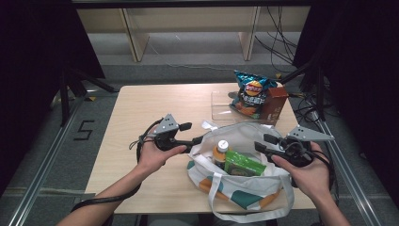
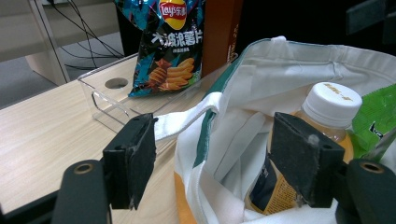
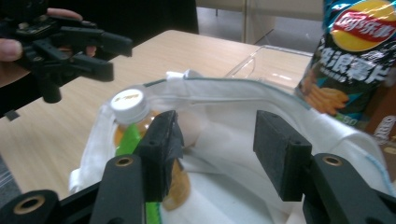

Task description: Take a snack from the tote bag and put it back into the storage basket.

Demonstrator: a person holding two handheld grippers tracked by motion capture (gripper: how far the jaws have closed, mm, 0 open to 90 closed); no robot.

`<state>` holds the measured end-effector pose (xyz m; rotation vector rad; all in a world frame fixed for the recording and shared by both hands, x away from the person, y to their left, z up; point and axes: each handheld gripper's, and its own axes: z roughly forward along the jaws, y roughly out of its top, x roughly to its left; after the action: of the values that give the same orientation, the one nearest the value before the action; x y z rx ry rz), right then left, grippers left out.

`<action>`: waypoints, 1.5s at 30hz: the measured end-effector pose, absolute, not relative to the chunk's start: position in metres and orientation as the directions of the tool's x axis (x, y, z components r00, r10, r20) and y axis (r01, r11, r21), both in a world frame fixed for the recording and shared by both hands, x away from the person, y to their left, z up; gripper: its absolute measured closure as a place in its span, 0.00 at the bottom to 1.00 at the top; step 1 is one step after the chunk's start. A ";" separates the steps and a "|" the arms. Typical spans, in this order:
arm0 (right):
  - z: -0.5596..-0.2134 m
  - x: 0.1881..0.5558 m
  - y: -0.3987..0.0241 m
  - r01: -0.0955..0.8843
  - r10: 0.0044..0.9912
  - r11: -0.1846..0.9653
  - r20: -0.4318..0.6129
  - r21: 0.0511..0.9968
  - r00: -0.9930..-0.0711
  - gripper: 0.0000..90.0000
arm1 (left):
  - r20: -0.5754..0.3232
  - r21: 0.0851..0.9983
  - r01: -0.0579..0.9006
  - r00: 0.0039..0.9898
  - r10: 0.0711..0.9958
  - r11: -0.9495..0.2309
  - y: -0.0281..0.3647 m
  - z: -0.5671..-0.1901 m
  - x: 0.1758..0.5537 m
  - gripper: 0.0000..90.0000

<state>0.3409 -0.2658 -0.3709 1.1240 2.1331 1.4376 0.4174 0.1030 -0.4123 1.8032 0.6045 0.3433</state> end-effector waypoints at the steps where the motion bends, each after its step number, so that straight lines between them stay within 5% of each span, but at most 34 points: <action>1: -0.373 0.342 -0.265 0.403 0.749 0.183 0.138 0.897 -0.648 0.57 | -0.068 0.948 0.229 0.825 0.561 -0.221 0.103 -0.412 0.417 0.34; 12: -0.388 0.331 -0.259 0.480 0.712 0.206 0.206 0.853 -0.672 0.58 | -0.074 0.949 0.230 0.829 0.555 -0.217 0.101 -0.413 0.418 0.34; 16: -0.391 0.331 -0.260 0.452 0.699 0.258 0.158 0.854 -0.697 0.59 | -0.073 0.949 0.230 0.828 0.555 -0.217 0.101 -0.413 0.418 0.34; 17: -0.391 0.328 -0.257 0.506 0.698 0.236 0.217 0.830 -0.682 0.59 | -0.074 0.949 0.230 0.829 0.555 -0.216 0.102 -0.413 0.418 0.34; 36: -0.404 0.328 -0.255 0.505 0.677 0.323 0.178 0.800 -0.714 0.65 | -0.096 0.940 0.262 0.816 0.570 -0.218 0.101 -0.414 0.415 0.34; 45: -0.407 0.327 -0.254 0.525 0.673 0.363 0.172 0.770 -0.719 0.81 | -0.069 0.947 0.231 0.827 0.558 -0.225 0.101 -0.413 0.417 0.34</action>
<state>0.3268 -0.2535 -0.4069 1.0868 2.4471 1.2829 0.4168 0.1013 -0.4130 1.8075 0.6027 0.3395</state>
